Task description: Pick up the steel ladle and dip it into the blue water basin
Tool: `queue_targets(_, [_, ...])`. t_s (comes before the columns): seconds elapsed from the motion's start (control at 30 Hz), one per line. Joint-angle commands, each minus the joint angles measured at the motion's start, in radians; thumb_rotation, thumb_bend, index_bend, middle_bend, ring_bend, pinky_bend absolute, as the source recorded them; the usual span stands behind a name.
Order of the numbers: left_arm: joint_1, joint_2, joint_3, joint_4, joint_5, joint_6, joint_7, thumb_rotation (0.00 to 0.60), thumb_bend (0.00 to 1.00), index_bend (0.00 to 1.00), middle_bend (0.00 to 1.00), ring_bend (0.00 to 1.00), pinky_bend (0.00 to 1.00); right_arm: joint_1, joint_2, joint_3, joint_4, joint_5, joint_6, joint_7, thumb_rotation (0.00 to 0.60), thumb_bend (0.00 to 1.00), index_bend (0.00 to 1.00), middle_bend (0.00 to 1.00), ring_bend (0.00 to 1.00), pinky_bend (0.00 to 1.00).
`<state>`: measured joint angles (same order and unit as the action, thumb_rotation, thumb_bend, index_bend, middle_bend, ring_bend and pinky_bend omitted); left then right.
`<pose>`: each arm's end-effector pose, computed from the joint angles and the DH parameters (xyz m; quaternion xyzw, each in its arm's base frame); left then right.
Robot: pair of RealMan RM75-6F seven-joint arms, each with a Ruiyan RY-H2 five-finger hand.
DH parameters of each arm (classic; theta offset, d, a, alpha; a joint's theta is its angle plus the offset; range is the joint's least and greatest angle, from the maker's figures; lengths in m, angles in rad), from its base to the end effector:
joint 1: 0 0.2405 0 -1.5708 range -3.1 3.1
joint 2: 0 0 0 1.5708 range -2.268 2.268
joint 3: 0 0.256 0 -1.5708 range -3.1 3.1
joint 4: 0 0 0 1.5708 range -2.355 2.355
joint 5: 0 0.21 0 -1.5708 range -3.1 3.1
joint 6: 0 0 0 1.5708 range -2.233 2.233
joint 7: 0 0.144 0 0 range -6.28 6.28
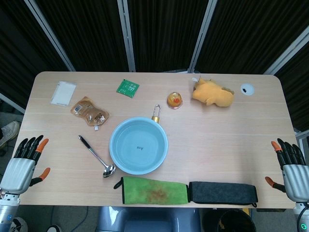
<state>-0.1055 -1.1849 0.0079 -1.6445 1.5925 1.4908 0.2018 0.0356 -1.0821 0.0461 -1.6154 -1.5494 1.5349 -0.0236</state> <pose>-0.2861 0.1728 0.1241 -0.6553 -0.3400 -0.3680 0.5653 -0.3124 -0.1649 0.1738 0.6009 -0.3608 0.3809 0.6031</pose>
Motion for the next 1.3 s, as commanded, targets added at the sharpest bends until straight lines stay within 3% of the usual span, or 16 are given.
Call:
queue_targets(0.03, [0.000,0.000,0.000,0.001,-0.002,-0.001,-0.001,0.600,0.27,0.01,0.00,0.00,0.00,0.000,-0.001,0.000,-0.001,-0.001,0.001,-0.001,0.600,0.00,0.00,0.00,0.00,0.00])
queue_targets(0.3, [-0.001,0.006,-0.001,0.005,-0.013,-0.011,-0.009,0.600,0.27,0.04,0.00,0.00,0.00,0.005,-0.008,0.002,-0.004,-0.003,-0.002,-0.008,0.600,0.00,0.00,0.00,0.00,0.00])
queue_targets(0.47, [-0.019,0.008,-0.013,0.019,-0.054,-0.057,-0.028,0.600,0.27,0.23,0.00,0.00,0.00,0.008,-0.010,0.004,-0.004,0.004,-0.011,-0.012,0.600,0.00,0.00,0.00,0.00,0.00])
queue_targets(0.63, [-0.061,-0.020,-0.028,0.119,-0.106,-0.149,-0.037,0.600,0.28,0.35,0.00,0.00,0.00,0.017,-0.009,0.013,0.000,0.029,-0.034,-0.005,0.600,0.00,0.00,0.00,0.00,0.00])
queue_targets(0.97, [-0.121,-0.103,-0.052,0.265,-0.155,-0.244,-0.068,0.600,0.29,0.42,0.00,0.00,0.00,0.029,-0.013,0.031,0.004,0.070,-0.058,-0.009,0.600,0.00,0.00,0.00,0.00,0.00])
queue_targets(1.1, [-0.174,-0.172,-0.083,0.376,-0.184,-0.310,-0.110,0.600,0.29,0.44,0.00,0.00,0.00,0.032,-0.011,0.036,0.006,0.083,-0.065,-0.005,0.600,0.00,0.00,0.00,0.00,0.00])
queue_targets(1.3, [-0.244,-0.271,-0.088,0.529,-0.152,-0.362,-0.190,0.600,0.29,0.47,0.00,0.00,0.00,0.039,-0.009,0.043,0.009,0.103,-0.082,0.003,0.600,0.00,0.00,0.00,0.00,0.00])
